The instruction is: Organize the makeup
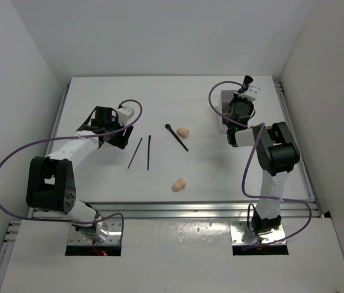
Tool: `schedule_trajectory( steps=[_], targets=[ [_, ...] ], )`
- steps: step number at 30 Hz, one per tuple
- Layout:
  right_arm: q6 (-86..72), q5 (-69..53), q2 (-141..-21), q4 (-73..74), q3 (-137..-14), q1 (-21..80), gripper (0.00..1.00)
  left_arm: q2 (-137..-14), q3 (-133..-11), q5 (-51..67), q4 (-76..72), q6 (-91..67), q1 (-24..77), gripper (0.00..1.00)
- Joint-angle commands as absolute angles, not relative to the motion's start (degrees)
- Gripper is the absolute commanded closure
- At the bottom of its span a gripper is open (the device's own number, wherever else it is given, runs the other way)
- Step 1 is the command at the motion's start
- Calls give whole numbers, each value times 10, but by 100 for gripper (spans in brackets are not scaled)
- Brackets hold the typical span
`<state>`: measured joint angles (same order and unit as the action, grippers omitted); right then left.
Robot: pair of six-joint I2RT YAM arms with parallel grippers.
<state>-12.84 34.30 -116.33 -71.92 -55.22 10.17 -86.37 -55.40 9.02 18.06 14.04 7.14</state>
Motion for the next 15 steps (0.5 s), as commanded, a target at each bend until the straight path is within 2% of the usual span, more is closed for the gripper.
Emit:
schedule_trajectory(
  steps=[1, 8, 9, 10, 12, 13, 15],
  targets=[
    [-163, 340, -1161, -753, -547, 102, 99, -853, -556, 95, 173, 134, 70, 33],
    [-177, 319, -1165, -738, -554, 94, 100, -842, -544, 95, 168, 128, 70, 33],
    [-176, 316, -1163, -735, -555, 94, 96, -837, -539, 95, 168, 128, 70, 33],
    [-173, 308, -1164, -726, -557, 94, 87, -837, -539, 95, 168, 128, 70, 33],
    [-184, 309, -1158, -727, -553, 98, 74, -837, -532, 95, 163, 123, 70, 33],
    [-184, 308, -1158, -729, -548, 97, 60, -831, -532, 100, 163, 123, 70, 32],
    [-185, 308, -1151, -746, -536, 101, 56, -831, -526, 100, 157, 123, 70, 32]
  ],
)
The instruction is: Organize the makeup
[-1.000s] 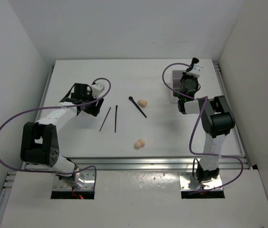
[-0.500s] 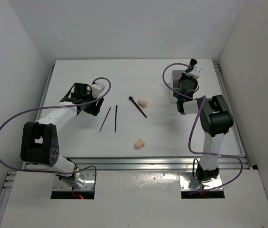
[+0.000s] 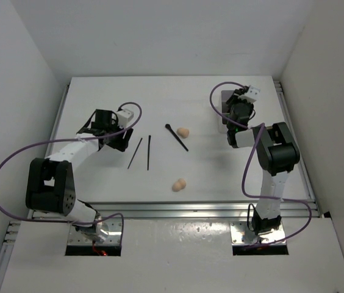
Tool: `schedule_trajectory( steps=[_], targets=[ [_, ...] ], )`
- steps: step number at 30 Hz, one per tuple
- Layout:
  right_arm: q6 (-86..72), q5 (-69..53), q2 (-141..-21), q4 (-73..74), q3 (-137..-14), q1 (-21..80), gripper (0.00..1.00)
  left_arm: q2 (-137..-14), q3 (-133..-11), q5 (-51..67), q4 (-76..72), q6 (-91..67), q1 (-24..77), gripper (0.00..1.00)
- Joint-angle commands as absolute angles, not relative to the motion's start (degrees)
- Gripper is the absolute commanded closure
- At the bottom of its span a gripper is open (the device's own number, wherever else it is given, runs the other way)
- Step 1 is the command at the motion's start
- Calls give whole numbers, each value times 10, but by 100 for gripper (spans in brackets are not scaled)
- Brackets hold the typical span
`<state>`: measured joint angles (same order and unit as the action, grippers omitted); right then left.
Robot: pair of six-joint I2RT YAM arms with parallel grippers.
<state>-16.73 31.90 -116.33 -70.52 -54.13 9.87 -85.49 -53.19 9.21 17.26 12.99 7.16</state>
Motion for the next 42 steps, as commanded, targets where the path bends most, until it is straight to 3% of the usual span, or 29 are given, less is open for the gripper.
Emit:
schedule_trajectory(
  steps=[1, 7, 10, 12, 17, 24, 30, 39, 42],
  targets=[
    [-182, 309, -1142, -750, -533, 101, 53, -831, -526, 100, 157, 133, 70, 32],
    [-155, 330, -1098, -781, -504, 112, 43, -844, -532, 62, 170, 173, 121, 32],
    [-114, 330, -1065, -767, -506, 126, 43, -885, -565, 62, 191, 173, 142, 32],
    [-63, 327, -1028, -705, -514, 138, 41, -916, -602, 50, 216, 148, 149, 32],
    [-30, 255, -941, -600, -489, 169, 39, -1028, -683, 28, 266, 96, 156, 44],
    [-64, 180, -806, -295, -490, 179, 35, -1082, -730, 28, 261, 74, 187, 44],
    [-55, 157, -722, -212, -469, 180, 35, -1106, -725, 11, 261, 60, 198, 47],
    [-47, 171, -595, -155, -430, 184, 35, -1156, -731, -6, 307, -6, 186, 78],
    [-48, 180, -562, -134, -424, 187, 35, -1162, -725, 6, 307, -11, 186, 97]
  ],
)
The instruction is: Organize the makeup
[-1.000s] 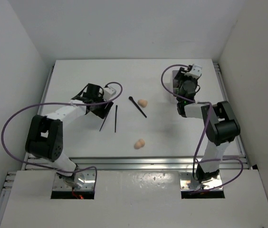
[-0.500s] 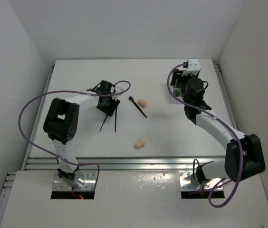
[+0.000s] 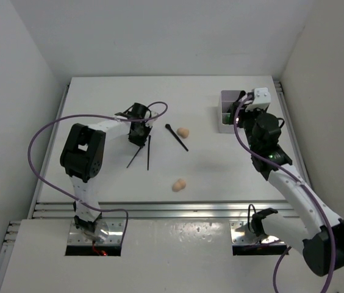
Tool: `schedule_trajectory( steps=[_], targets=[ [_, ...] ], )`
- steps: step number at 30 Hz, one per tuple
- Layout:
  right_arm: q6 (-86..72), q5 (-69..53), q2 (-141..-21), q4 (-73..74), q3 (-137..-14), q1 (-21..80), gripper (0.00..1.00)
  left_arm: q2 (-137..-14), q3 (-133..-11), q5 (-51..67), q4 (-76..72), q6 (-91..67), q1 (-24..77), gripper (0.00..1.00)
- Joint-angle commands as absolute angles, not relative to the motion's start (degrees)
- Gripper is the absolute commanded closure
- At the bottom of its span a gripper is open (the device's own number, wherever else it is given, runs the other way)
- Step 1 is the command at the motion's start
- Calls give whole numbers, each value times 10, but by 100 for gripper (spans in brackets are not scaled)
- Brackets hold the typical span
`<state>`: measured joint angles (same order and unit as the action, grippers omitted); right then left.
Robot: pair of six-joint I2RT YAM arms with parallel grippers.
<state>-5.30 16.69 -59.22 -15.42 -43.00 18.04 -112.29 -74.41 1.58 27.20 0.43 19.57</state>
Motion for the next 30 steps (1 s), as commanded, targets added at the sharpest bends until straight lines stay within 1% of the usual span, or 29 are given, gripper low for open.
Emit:
schedule_trajectory(
  steps=[1, 5, 8, 9, 12, 15, 19, 23, 26, 29, 30],
  targets=[
    [-49, 181, -556, -121, -425, 188, 35, -1162, -725, 6, 307, -18, 181, 100],
    [-50, 185, -520, -92, -417, 189, 35, -1157, -720, 1, 312, -28, 171, 100],
    [-65, 183, -510, -73, -417, 192, 37, -1111, -725, 1, 317, -22, 158, 100],
    [-71, 180, -505, -73, -410, 191, 37, -1079, -725, 1, 317, -22, 158, 100],
    [-76, 192, -486, -61, -380, 192, 37, -1033, -725, 1, 303, -10, 153, 100],
    [-83, 200, -479, -54, -361, 189, 37, -996, -763, 6, 303, -4, 153, 100],
    [-80, 165, -477, -16, -360, 180, 35, -962, -830, 11, 303, -4, 153, 100],
    [-105, 134, -476, -19, -326, 163, 35, -946, -904, 17, 297, 11, 163, 100],
    [-129, 127, -475, -9, -310, 156, 35, -946, -950, 33, 270, 25, 183, 100],
    [-131, 124, -470, 23, -302, 154, 35, -968, -973, 73, 192, 25, 213, 100],
    [-128, 127, -469, 29, -301, 155, 35, -974, -978, 84, 125, 25, 224, 100]
  ],
)
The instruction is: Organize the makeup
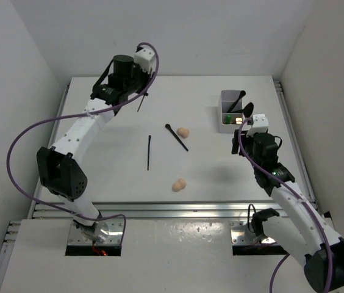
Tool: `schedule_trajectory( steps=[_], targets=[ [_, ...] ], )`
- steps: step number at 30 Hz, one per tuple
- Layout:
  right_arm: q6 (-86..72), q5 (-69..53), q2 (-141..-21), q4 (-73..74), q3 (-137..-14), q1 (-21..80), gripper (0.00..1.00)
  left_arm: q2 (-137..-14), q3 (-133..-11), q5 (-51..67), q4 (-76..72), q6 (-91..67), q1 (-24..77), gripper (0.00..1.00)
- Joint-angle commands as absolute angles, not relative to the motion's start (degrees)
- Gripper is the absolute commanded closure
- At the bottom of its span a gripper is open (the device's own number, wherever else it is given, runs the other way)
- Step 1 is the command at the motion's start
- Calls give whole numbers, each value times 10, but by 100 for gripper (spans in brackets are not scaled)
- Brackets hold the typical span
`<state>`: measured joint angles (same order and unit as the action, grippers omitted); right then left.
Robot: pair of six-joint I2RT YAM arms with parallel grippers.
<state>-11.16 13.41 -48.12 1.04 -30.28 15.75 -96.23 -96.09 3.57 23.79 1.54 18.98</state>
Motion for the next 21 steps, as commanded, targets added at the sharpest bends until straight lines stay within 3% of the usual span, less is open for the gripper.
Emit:
schedule_trajectory(
  steps=[1, 7, 14, 21],
  targets=[
    [-129, 130, -465, 39, -301, 154, 37, -979, -978, 108, 86, 25, 244, 100],
    [-126, 156, -437, 75, -311, 153, 38, -1078, -1025, 165, -201, 6, 304, 100],
    [-115, 173, -375, 91, -268, 150, 39, -1278, -1187, 156, -375, -47, 356, 100],
    [-73, 204, -345, 92, -249, 146, 39, -1400, -1215, 120, -564, -93, 395, 100]
  ],
)
